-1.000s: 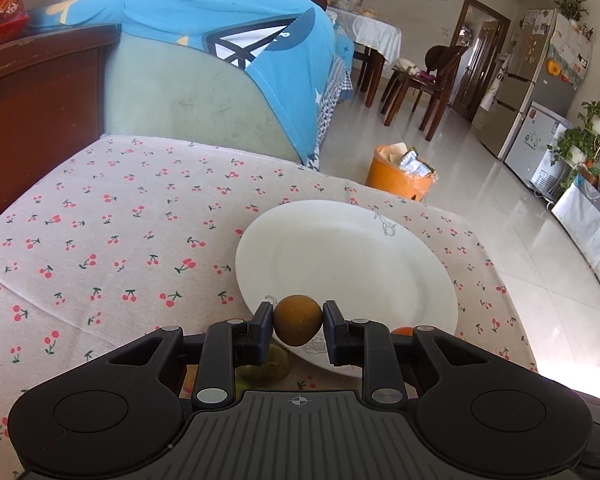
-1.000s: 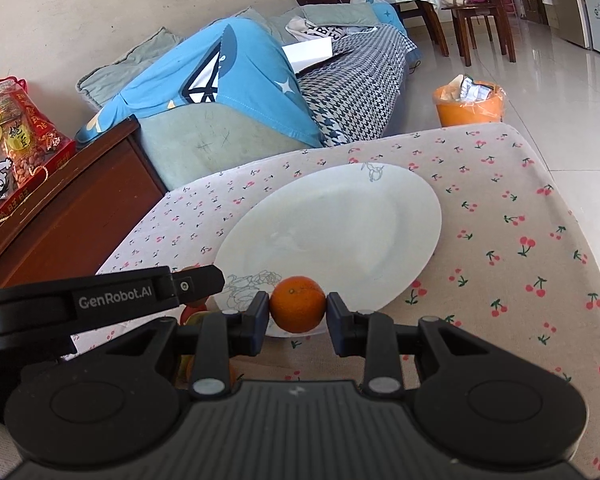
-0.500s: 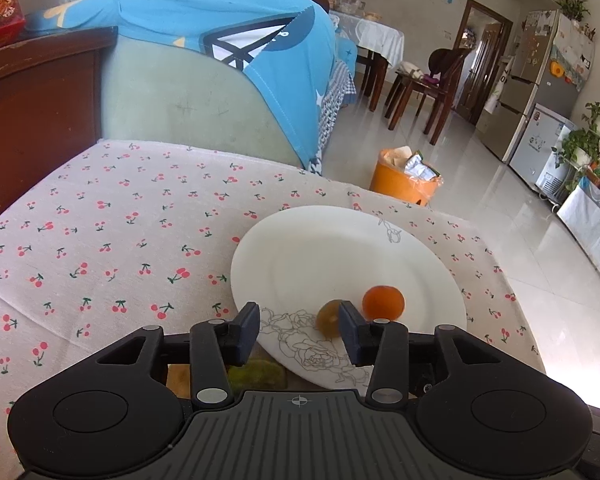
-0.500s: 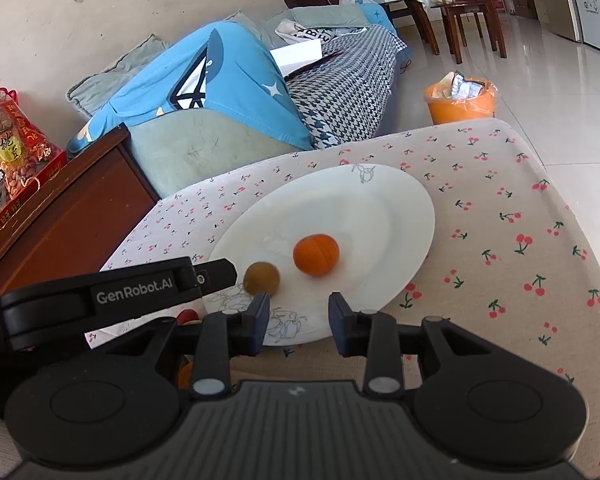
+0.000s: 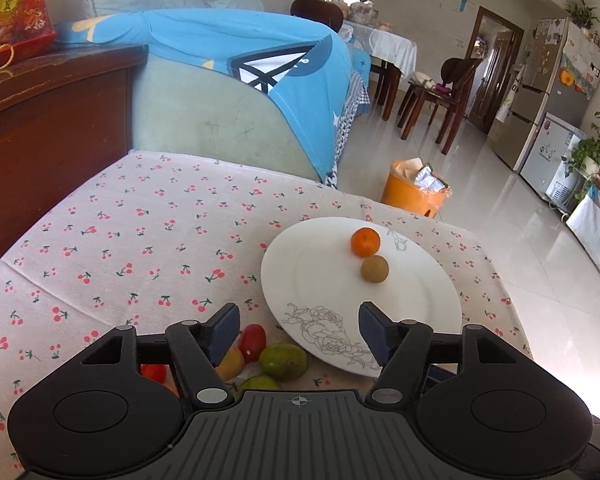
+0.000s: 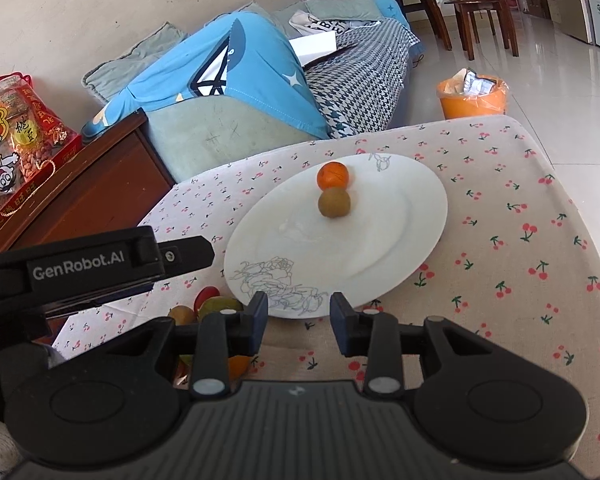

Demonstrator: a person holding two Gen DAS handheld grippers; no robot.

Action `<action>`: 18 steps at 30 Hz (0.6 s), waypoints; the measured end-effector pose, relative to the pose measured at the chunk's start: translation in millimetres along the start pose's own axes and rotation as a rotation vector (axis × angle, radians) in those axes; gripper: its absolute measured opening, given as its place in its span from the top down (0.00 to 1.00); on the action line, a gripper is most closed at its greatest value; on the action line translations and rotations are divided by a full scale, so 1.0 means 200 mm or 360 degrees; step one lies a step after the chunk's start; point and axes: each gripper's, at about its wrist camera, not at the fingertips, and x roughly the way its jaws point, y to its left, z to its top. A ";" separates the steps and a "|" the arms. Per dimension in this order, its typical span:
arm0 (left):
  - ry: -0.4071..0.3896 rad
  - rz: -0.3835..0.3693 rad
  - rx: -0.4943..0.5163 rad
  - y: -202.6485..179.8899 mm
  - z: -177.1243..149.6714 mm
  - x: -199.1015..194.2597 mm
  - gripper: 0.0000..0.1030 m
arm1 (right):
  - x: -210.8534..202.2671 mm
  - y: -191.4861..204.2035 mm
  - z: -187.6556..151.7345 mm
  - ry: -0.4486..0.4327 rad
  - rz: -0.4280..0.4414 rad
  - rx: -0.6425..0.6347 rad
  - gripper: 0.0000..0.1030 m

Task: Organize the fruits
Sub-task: 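Open both grippers and withdraw them back toward the fruit pile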

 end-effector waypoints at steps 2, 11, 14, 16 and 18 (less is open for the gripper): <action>0.0000 0.0002 -0.0009 0.01 -0.01 -0.03 0.35 | -0.01 0.01 -0.01 0.0013 0.0003 -0.0005 0.65; 0.0018 0.0025 -0.0022 0.04 -0.08 -0.16 0.30 | -0.07 0.04 -0.07 0.0078 0.0028 -0.0034 0.64; 0.0025 0.0044 0.0003 0.04 -0.11 -0.18 0.29 | -0.09 0.05 -0.09 0.0096 0.0028 -0.0051 0.64; 0.0034 0.0051 0.0001 0.05 -0.13 -0.20 0.29 | -0.11 0.05 -0.11 0.0105 0.0025 -0.0067 0.64; 0.0040 0.0063 -0.0009 0.06 -0.14 -0.21 0.29 | -0.12 0.06 -0.12 0.0113 0.0026 -0.0080 0.64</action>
